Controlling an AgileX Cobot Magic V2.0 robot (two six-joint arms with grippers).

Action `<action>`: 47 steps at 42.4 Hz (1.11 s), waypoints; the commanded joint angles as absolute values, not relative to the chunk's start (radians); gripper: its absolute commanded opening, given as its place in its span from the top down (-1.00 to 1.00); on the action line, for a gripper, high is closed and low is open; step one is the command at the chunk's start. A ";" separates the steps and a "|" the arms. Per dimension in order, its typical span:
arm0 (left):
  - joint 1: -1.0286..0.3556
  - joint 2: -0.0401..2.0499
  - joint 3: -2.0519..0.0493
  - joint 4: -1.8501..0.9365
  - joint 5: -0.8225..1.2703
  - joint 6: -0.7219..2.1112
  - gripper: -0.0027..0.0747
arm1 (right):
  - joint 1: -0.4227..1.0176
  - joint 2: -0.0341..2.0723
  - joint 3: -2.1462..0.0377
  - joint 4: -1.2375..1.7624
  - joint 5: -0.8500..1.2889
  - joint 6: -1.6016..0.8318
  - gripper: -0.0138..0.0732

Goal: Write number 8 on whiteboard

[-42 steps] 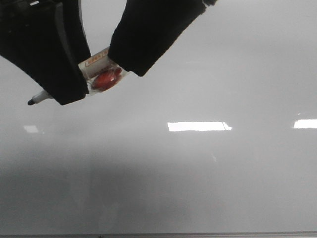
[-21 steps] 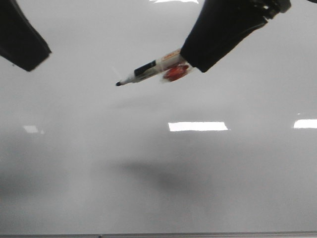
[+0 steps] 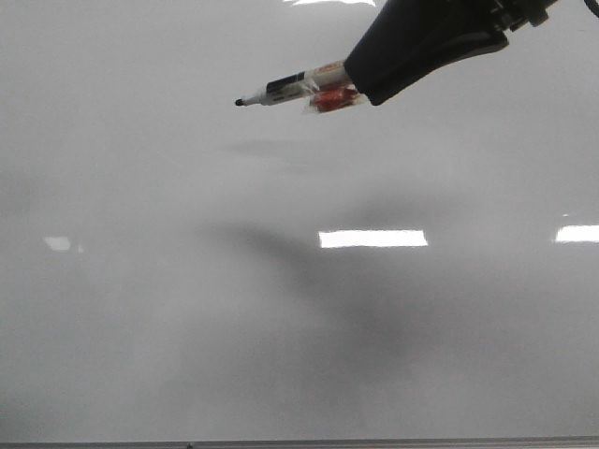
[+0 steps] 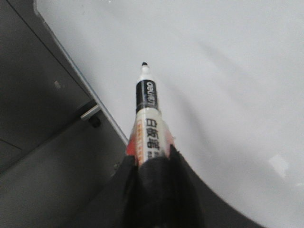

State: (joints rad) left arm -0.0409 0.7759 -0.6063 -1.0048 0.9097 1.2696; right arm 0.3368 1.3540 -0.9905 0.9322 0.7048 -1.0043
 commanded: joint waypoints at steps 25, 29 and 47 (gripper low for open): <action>-0.039 0.769 -0.630 -1.078 0.884 1.272 0.99 | 0.350 1.619 -1.248 1.059 0.540 -1.017 0.83; -0.039 0.769 -0.630 -1.078 0.884 1.272 0.99 | 0.365 1.641 -1.248 1.042 0.562 -1.017 0.82; -0.039 0.769 -0.630 -1.078 0.884 1.272 0.98 | 0.281 1.552 -1.106 0.979 0.582 -0.998 0.82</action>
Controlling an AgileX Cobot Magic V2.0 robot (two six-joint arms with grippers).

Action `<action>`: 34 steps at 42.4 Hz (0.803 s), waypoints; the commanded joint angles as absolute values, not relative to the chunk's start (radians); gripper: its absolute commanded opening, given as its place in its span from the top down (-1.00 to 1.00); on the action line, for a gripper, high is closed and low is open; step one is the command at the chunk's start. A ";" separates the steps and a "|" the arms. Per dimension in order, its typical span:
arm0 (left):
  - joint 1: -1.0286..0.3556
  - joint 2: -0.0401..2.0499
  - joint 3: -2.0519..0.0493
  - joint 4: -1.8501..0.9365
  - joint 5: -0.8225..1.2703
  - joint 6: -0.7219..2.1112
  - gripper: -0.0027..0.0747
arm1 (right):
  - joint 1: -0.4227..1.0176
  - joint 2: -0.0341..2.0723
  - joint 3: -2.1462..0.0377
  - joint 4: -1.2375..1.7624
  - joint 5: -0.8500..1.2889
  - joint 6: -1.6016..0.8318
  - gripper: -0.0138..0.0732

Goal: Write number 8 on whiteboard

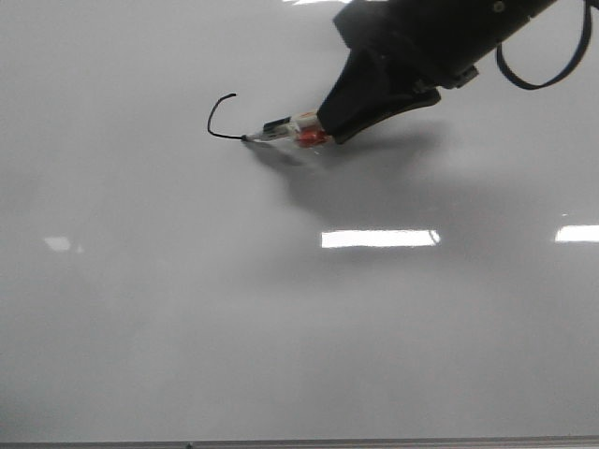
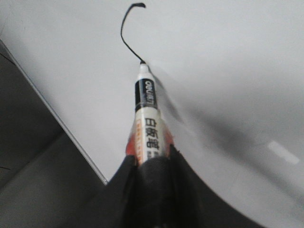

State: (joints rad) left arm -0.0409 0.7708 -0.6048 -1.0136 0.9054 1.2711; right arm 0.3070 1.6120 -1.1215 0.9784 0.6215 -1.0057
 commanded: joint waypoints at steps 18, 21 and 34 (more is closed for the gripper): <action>-0.039 0.769 -0.630 -1.078 0.884 1.272 0.99 | 0.426 1.610 -1.005 1.019 0.453 -0.999 0.82; -0.039 0.769 -0.630 -1.078 0.884 1.272 0.99 | 0.455 1.633 -1.040 1.029 0.455 -0.999 0.82; -0.039 0.769 -0.630 -1.078 0.884 1.272 0.99 | 0.459 1.638 -1.131 1.056 0.452 -0.999 0.82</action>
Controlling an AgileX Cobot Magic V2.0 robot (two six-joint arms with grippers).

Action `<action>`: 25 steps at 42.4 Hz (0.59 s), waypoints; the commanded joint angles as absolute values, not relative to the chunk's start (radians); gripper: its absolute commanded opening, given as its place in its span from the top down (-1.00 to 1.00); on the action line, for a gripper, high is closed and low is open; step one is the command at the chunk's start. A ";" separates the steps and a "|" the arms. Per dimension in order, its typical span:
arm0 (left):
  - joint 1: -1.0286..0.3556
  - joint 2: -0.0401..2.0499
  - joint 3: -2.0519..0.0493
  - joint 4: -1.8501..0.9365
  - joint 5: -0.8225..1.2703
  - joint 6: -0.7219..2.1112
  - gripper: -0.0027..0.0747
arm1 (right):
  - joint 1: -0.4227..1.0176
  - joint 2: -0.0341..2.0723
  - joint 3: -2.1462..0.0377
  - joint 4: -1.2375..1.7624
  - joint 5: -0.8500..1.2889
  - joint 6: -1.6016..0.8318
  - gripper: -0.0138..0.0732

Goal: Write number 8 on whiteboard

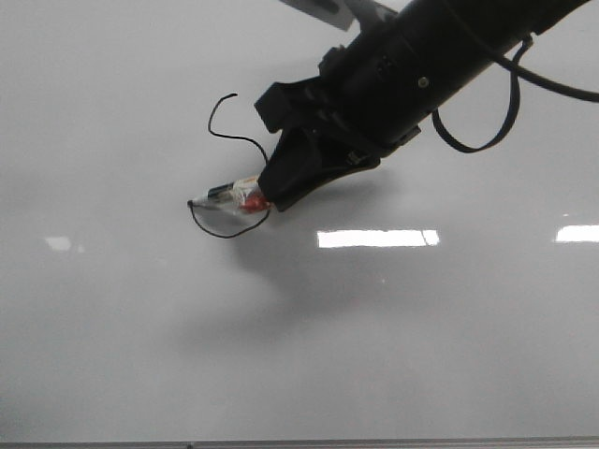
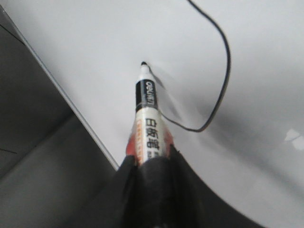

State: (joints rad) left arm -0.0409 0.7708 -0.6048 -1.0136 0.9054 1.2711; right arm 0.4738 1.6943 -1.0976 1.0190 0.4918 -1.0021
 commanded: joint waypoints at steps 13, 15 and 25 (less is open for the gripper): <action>-0.039 0.769 -0.630 -1.078 0.884 1.272 0.99 | 0.318 1.538 -1.082 1.048 0.479 -0.999 0.82; -0.039 0.769 -0.630 -1.078 0.884 1.272 0.99 | 0.304 1.525 -1.082 1.048 0.479 -0.999 0.82; -0.039 0.769 -0.630 -1.078 0.884 1.272 0.99 | 0.304 1.512 -1.137 1.048 0.477 -0.999 0.82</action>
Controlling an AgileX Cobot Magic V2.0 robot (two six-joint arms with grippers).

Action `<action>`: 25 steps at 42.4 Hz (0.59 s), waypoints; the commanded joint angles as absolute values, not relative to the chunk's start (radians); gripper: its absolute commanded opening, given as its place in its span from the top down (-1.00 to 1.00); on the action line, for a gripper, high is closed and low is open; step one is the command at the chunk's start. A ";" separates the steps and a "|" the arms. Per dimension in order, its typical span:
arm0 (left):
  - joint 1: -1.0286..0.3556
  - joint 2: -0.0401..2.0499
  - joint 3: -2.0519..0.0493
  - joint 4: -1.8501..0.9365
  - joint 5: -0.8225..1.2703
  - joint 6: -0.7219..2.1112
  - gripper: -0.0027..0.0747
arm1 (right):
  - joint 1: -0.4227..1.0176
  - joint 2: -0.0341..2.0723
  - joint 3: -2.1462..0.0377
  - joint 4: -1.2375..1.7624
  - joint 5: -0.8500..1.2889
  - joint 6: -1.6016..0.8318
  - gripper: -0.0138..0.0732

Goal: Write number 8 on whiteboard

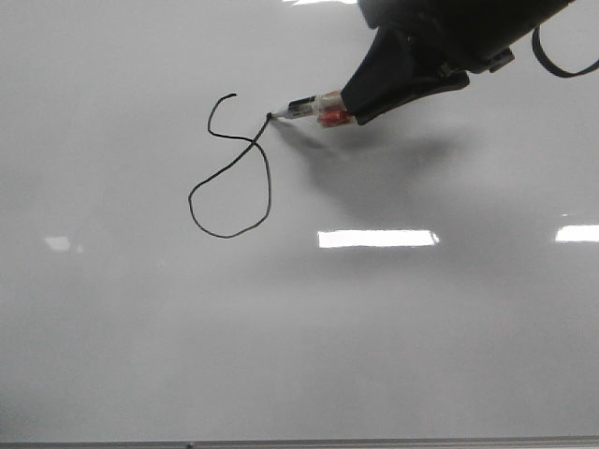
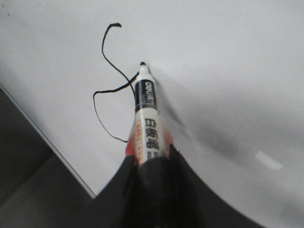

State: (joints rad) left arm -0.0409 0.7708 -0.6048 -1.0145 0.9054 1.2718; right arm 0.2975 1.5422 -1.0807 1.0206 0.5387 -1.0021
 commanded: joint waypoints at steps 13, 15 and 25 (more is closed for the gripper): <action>-0.039 0.769 -0.630 -1.078 0.884 1.272 0.99 | 0.397 1.584 -1.247 1.038 0.567 -0.999 0.82; -0.039 0.769 -0.630 -1.080 0.884 1.272 0.99 | 0.397 1.553 -1.247 1.019 0.587 -0.999 0.82; -0.039 0.776 -0.684 -1.077 0.942 1.294 0.87 | 0.397 1.402 -1.250 0.804 0.764 -1.200 0.82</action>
State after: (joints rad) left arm -0.0409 0.7708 -0.6202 -1.0245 0.9257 1.2765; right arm 0.3987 1.4791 -1.2169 0.8451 0.6866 -1.1009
